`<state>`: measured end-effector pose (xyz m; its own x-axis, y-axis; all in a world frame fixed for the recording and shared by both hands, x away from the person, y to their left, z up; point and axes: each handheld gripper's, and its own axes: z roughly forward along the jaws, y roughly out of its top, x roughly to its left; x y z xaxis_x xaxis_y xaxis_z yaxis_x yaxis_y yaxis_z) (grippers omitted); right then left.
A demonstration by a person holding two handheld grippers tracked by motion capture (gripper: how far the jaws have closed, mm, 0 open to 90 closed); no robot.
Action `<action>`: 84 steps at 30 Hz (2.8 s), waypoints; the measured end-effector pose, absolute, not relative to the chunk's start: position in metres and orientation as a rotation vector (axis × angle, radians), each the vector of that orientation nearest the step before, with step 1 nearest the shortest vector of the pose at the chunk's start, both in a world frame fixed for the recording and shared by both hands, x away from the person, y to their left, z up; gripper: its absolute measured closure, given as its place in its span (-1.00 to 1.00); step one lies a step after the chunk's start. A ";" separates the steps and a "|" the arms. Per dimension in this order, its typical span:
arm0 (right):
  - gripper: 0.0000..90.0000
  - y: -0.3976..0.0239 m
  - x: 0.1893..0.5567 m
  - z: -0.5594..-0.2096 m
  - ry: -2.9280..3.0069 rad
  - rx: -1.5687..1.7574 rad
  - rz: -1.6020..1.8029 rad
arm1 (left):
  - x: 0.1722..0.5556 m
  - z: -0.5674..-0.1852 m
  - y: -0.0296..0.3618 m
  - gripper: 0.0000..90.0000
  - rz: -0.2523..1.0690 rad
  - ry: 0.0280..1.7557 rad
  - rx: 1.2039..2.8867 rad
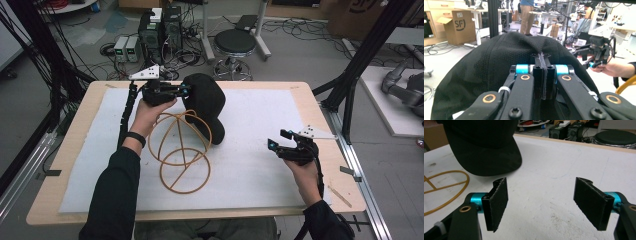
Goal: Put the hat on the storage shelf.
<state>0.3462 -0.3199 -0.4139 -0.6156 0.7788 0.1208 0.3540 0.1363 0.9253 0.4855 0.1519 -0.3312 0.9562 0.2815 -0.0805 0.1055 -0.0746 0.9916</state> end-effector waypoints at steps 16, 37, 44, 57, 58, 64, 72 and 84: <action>-0.39 -0.320 0.346 -0.414 2.030 1.088 1.481 | 0.490 -0.314 0.148 0.99 0.160 0.360 1.625; -0.39 -0.320 0.345 -0.413 2.027 1.080 1.487 | 0.459 -0.244 0.139 0.99 0.201 0.310 1.598; -0.39 -0.319 0.345 -0.412 2.024 1.078 1.489 | 0.438 -0.217 0.133 0.99 0.205 0.268 1.589; -0.39 -0.320 0.345 -0.411 2.014 1.075 1.489 | 0.385 -0.186 0.127 0.99 0.234 0.202 1.602; -0.39 -0.320 0.344 -0.411 2.015 1.080 1.492 | 0.381 -0.187 0.128 0.99 0.236 0.202 1.602; -0.38 -0.318 0.344 -0.410 2.014 1.072 1.490 | 0.362 -0.193 0.136 0.99 0.246 0.209 1.608; -0.38 -0.317 0.345 -0.410 2.015 1.072 1.486 | 0.343 -0.193 0.150 0.99 0.252 0.245 1.589; -0.38 -0.312 0.346 -0.410 2.020 1.056 1.486 | 0.310 -0.196 0.161 0.99 0.305 0.281 1.652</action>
<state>0.3458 -0.3121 -0.4095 -0.6245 0.7743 0.1023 0.3284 0.1415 0.9339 0.3104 0.1608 -0.1957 0.9328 0.3589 0.0331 0.0037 -0.1015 0.9948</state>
